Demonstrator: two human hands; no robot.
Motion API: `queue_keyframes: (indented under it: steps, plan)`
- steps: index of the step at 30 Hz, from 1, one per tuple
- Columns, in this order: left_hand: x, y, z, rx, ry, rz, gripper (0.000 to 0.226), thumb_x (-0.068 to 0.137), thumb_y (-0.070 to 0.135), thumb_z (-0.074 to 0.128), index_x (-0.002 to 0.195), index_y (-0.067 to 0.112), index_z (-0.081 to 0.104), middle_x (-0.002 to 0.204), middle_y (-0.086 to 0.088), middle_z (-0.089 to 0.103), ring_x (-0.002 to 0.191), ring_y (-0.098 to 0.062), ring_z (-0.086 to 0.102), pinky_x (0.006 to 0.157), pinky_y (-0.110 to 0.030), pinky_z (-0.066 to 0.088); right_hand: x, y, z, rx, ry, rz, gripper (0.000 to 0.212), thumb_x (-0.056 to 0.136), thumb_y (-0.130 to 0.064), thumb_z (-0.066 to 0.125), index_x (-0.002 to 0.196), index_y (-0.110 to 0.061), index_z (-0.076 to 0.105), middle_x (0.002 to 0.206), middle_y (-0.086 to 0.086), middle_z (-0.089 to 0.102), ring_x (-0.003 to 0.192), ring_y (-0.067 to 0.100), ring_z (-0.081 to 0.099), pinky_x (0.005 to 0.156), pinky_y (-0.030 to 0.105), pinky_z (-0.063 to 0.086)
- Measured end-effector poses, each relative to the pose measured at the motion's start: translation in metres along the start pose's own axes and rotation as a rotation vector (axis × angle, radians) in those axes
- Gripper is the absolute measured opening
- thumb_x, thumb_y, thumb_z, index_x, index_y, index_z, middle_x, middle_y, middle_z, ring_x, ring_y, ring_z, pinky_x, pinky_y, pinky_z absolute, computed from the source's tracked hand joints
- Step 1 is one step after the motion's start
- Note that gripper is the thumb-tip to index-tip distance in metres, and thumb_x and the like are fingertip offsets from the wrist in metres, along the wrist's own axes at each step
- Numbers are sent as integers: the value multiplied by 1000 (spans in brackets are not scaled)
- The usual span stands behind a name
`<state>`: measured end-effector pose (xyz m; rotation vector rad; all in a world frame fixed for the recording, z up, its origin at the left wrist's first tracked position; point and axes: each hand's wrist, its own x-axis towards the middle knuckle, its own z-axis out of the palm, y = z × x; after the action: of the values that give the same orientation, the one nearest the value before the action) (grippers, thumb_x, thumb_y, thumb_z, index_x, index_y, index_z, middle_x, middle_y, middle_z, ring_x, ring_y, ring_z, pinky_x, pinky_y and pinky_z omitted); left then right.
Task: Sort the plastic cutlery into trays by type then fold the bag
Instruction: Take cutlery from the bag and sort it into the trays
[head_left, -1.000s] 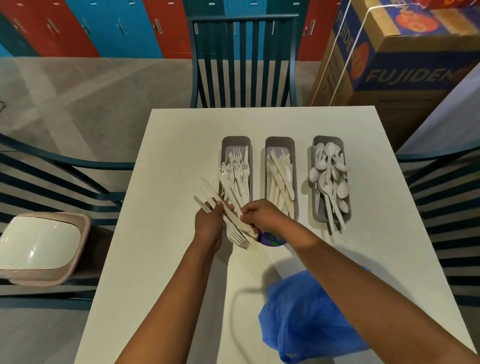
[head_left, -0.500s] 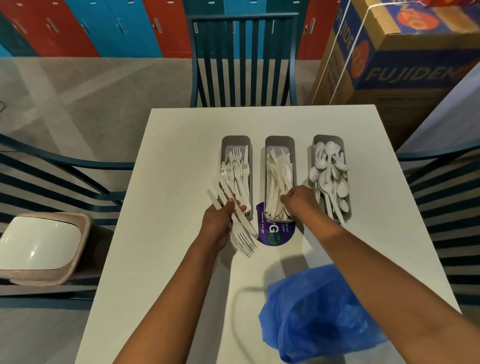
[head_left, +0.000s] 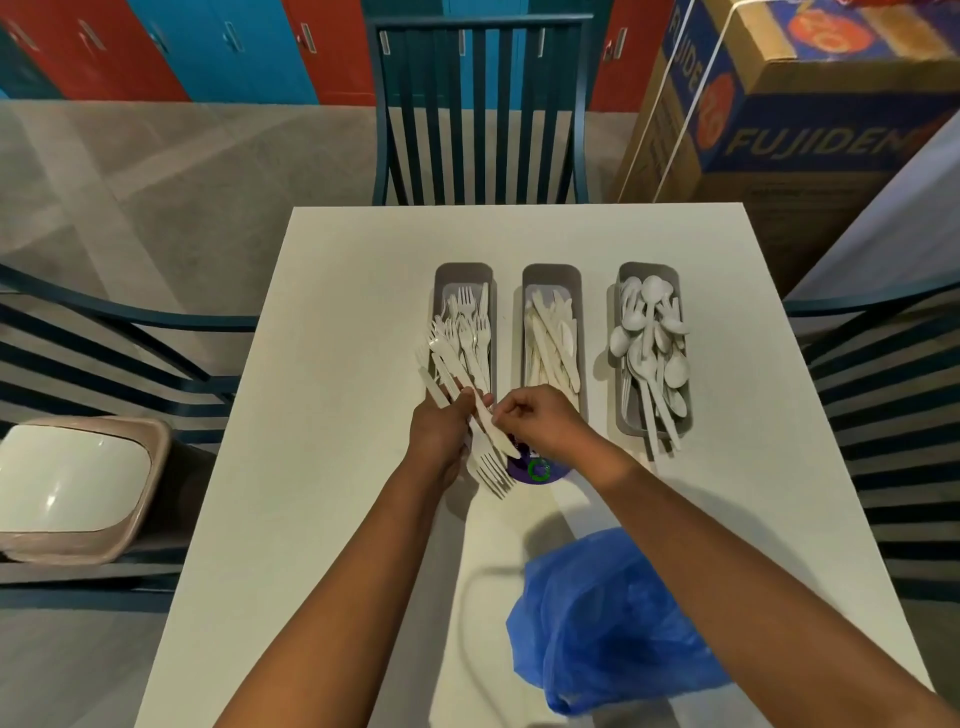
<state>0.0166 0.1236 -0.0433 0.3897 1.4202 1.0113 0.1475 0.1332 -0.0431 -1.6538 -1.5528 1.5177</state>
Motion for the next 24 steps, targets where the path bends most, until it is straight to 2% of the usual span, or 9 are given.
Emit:
queue_keyframes:
  steps: [3, 6, 8, 11, 14, 18, 20, 22, 24]
  plan:
    - [-1, 0, -1, -53, -52, -16, 17, 96, 3, 48, 108, 5, 59, 72, -6, 65, 66, -19, 62, 71, -35, 56, -1, 0, -8, -40, -7, 50, 13, 88, -6, 57, 84, -1, 67, 67, 4, 58, 58, 7, 51, 59, 22, 41]
    - [-4, 3, 0, -191, -120, -41, 16, 98, 4, 42, 112, 7, 51, 72, -3, 61, 61, -14, 60, 55, -24, 54, 1, 2, -17, -146, 89, 96, 19, 89, -7, 49, 86, -1, 66, 82, 8, 58, 76, 17, 51, 63, 22, 37]
    - [-9, 6, 1, -229, -122, -55, 18, 100, 10, 40, 114, 8, 51, 84, -5, 59, 69, -16, 62, 56, -22, 57, 6, 7, -24, -204, 202, 146, 23, 89, -7, 44, 90, 2, 64, 89, 10, 58, 81, 20, 51, 68, 21, 36]
    - [-13, 7, 1, -238, -150, -58, 26, 102, 17, 37, 124, 9, 48, 88, -6, 61, 59, -12, 68, 56, -21, 57, 16, 11, -35, -260, 301, 263, 26, 91, -8, 41, 98, 4, 63, 100, 19, 62, 88, 28, 56, 69, 24, 38]
    - [-15, 6, -1, -211, -158, -72, 31, 102, 18, 36, 129, 6, 46, 89, -7, 61, 55, -10, 67, 55, -21, 57, 24, 15, -43, -297, 309, 322, 20, 92, -8, 44, 87, 2, 60, 100, 21, 61, 90, 28, 58, 68, 25, 38]
    - [-17, 6, -1, -207, -147, -80, 33, 102, 15, 37, 131, 3, 46, 90, -7, 62, 58, -10, 68, 57, -20, 58, 19, 15, -39, -283, 337, 189, 30, 89, -26, 61, 111, -5, 57, 110, 12, 56, 94, 25, 56, 73, 25, 39]
    - [-16, 7, 0, -236, -125, -73, 33, 101, 14, 39, 132, 2, 45, 91, -8, 63, 64, -12, 69, 58, -20, 58, 13, 6, -30, -175, 251, 115, 25, 87, -32, 63, 100, -12, 61, 100, 5, 58, 87, 20, 56, 72, 25, 42]
    - [-14, 10, 1, -254, -98, -47, 34, 101, 13, 40, 133, 1, 44, 92, -8, 63, 75, -16, 67, 59, -20, 58, 5, -6, -16, -20, 22, 123, 16, 91, -30, 59, 80, -19, 60, 81, 0, 59, 73, 16, 56, 66, 23, 44]
    - [-11, 13, 3, -286, -78, -6, 34, 101, 13, 40, 133, 1, 44, 91, -8, 62, 80, -16, 64, 57, -19, 57, -6, -17, -3, 59, -196, 125, 26, 97, -23, 49, 72, -23, 55, 71, -1, 53, 62, 10, 49, 58, 20, 41]
